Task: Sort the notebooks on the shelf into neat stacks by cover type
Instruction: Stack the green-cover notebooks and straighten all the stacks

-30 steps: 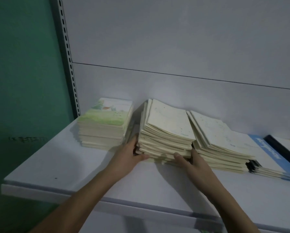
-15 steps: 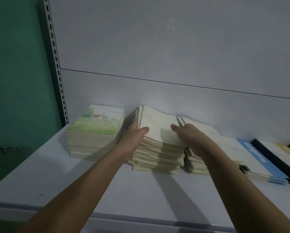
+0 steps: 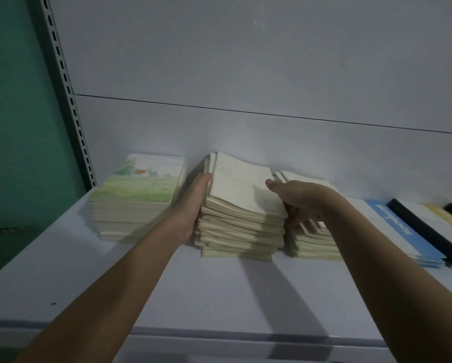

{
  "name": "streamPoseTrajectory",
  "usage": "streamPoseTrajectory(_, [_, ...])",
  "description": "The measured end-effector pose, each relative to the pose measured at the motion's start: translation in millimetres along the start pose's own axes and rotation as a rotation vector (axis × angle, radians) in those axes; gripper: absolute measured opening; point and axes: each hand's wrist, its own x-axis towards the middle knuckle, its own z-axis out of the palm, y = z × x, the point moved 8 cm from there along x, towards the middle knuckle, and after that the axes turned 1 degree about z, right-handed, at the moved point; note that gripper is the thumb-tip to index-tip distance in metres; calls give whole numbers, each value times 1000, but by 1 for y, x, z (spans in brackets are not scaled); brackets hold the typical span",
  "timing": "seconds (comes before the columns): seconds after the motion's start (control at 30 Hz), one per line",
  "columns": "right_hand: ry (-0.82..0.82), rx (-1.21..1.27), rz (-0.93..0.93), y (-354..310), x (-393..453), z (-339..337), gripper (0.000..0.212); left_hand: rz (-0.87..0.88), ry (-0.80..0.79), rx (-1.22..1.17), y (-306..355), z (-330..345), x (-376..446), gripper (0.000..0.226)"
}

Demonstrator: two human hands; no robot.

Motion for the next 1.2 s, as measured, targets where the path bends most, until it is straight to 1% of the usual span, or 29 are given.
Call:
streamPoseTrajectory(0.1, [-44,-84,26,-4,-3,4,90,-54,-2,-78,-16,-8,3,56])
streamPoseTrajectory(0.17, [-97,-43,50,-3,-3,10,98,-72,-9,-101,-23,-7,-1,59])
streamPoseTrajectory(0.23, [-113,77,49,-1,1,16,96,-69,-25,-110,-26,-2,-2,60])
streamPoseTrajectory(0.3, [-75,198,45,6,6,21,94,-66,-35,-114,-28,2,-4,60])
streamPoseTrajectory(0.37, [-23,374,52,18,13,26,92,-76,-35,-120,-32,1,-3,65])
streamPoseTrajectory(0.43, [-39,575,66,29,14,35,88,-91,-18,-118,-36,-1,-2,69])
streamPoseTrajectory(0.5, [-70,677,88,40,14,44,88,-106,8,-137,-42,-3,0,72])
streamPoseTrajectory(0.57, [-71,671,51,45,10,49,73,-120,13,-177,-46,-4,2,72])
streamPoseTrajectory(0.6, [-67,666,31,44,11,48,70,-128,19,-186,-47,-5,2,72])
streamPoseTrajectory(0.7, [-28,635,7,40,9,41,72,-143,20,-180,-48,-5,-1,73])
streamPoseTrajectory(0.73, [-25,676,17,40,10,41,75,-138,23,-169,-50,-7,0,76])
streamPoseTrajectory(0.8, [-66,693,19,40,12,46,76,-144,32,-167,-55,-11,2,83])
streamPoseTrajectory(0.9, [-154,744,-36,37,7,51,77,-149,33,-157,-48,-10,-6,74])
streamPoseTrajectory(0.93, [-176,759,-45,36,9,51,72,-152,23,-143,-47,-9,-5,70])
streamPoseTrajectory(1.0, [-154,777,-75,26,7,43,61,-153,4,-108,-42,-7,-2,68])
streamPoseTrajectory(1.07, [-109,796,-81,19,12,30,50,-116,-6,-86,-27,-3,-1,71])
streamPoseTrajectory(1.13, [-139,779,-102,7,12,22,37,-70,21,-80,-10,-2,5,69])
streamPoseTrajectory(1.2, [-118,770,-103,-1,16,13,34,-50,36,-85,-3,-2,14,63])
